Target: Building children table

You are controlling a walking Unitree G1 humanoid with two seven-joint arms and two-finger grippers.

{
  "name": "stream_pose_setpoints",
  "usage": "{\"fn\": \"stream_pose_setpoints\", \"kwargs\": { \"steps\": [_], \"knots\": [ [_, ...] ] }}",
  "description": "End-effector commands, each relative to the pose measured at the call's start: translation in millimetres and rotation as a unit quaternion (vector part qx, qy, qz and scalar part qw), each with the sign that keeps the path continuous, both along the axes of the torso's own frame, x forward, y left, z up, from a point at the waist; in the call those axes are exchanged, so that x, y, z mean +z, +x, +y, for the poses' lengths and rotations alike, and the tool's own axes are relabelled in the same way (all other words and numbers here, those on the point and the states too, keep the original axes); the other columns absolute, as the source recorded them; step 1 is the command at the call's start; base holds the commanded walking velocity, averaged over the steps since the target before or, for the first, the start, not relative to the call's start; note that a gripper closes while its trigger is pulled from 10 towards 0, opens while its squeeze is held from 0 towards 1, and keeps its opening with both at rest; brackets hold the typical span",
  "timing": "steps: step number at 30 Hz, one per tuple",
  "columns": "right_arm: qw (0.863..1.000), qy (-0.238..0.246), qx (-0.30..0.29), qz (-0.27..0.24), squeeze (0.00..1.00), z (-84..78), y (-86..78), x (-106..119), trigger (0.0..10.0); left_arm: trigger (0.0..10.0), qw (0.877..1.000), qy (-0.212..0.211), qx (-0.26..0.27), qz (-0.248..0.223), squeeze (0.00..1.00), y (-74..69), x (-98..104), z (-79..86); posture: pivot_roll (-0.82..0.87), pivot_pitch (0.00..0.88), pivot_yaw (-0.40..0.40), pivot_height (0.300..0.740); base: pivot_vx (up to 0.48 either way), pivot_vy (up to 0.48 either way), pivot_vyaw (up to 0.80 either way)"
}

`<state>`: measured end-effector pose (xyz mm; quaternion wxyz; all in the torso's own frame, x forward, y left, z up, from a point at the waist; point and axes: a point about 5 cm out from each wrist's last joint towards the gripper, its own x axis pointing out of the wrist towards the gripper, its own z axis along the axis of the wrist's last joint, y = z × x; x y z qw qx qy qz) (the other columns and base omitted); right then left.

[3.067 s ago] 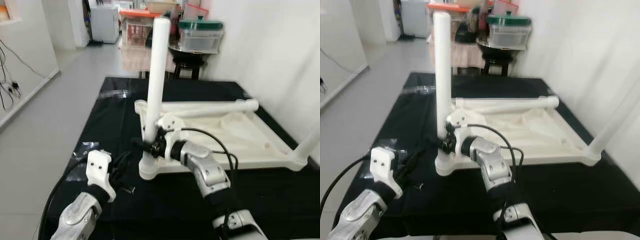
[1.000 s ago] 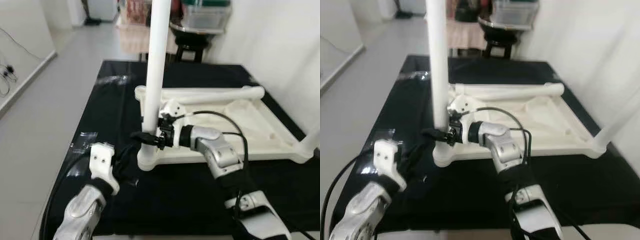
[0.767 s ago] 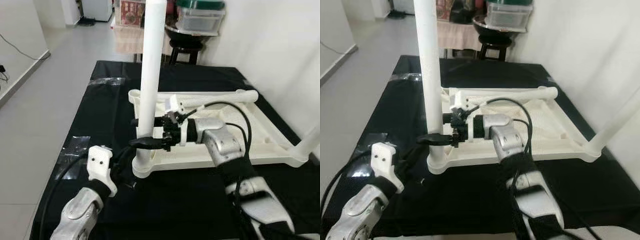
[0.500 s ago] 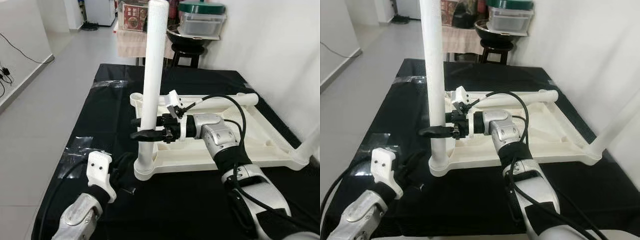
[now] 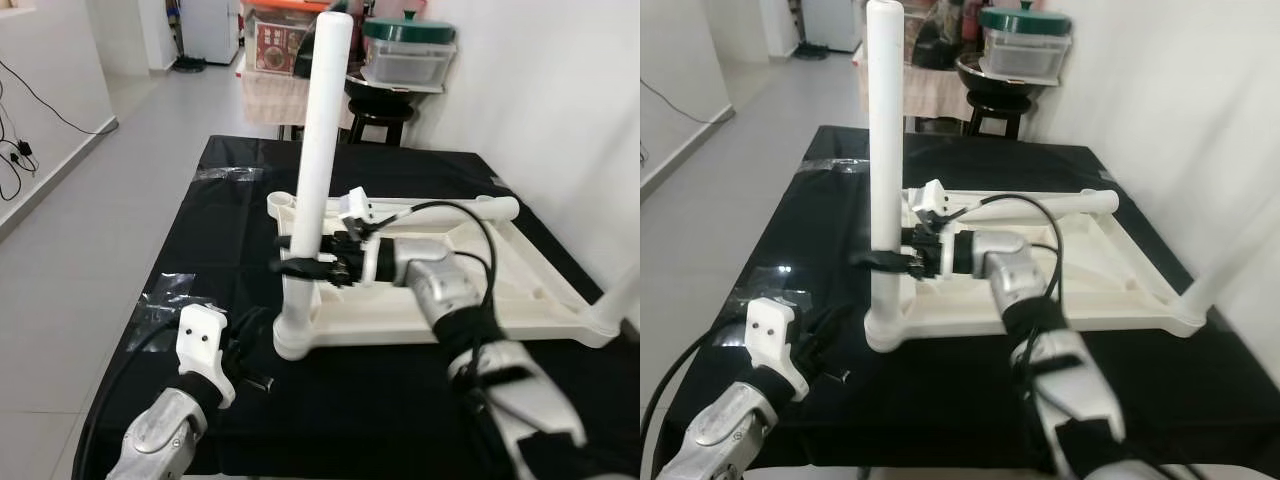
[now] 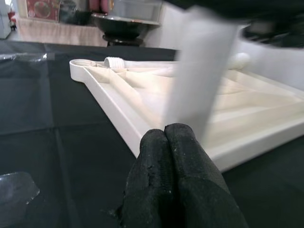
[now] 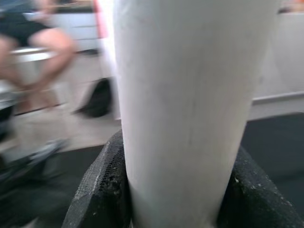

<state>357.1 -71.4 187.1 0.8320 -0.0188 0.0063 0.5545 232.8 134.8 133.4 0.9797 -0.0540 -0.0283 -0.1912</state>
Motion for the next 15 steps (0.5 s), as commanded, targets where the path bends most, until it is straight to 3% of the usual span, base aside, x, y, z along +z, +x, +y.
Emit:
{"fn": "stream_pose_setpoints", "kwargs": {
  "steps": [1,2,3,4,13,14,15],
  "knots": [
    [0.992,-0.057,-0.106,0.044,0.0,-2.9,-8.7,-34.3,0.0,10.0,1.0,0.003,0.002,-0.007,0.0,-0.9,2.3,0.3,0.05,0.0,-0.081,0.74,0.0,0.0,0.0],
    [0.985,-0.074,-0.156,0.022,0.0,3.7,-24.5,-39.5,0.0,10.0,1.0,0.004,0.0,-0.007,0.0,-0.2,2.9,1.5,0.04,0.0,-0.08,0.74,0.0,0.0,0.0],
    [0.985,-0.074,-0.156,0.022,0.0,3.7,-24.5,-39.5,0.0,10.0,1.0,0.004,0.0,-0.007,0.0,-0.2,2.9,1.5,0.04,0.0,-0.08,0.74,0.0,0.0,0.0],
    [0.976,-0.074,-0.203,0.013,0.0,7.0,-29.9,-38.0,0.0,10.0,1.0,0.003,-0.006,-0.007,0.0,2.8,3.6,1.8,0.04,0.0,-0.076,0.74,0.0,0.0,0.0],
    [0.976,-0.078,-0.201,0.015,0.0,13.1,-18.1,-33.7,0.2,10.0,1.0,0.0,-0.001,-0.009,0.0,4.0,4.0,0.2,0.05,0.0,-0.103,0.74,0.0,0.0,0.0],
    [0.981,-0.069,-0.182,0.019,0.0,16.6,-16.6,-29.9,10.0,10.0,1.0,-0.001,0.003,-0.011,0.0,4.3,4.4,0.0,0.05,0.0,-0.106,0.74,0.0,0.0,0.0],
    [0.987,-0.046,-0.15,0.022,1.0,20.4,-14.1,-22.5,10.0,10.0,1.0,-0.002,0.004,-0.012,0.0,4.6,4.7,-0.4,0.06,0.0,-0.106,0.74,0.0,0.0,0.0]
  ]
}}
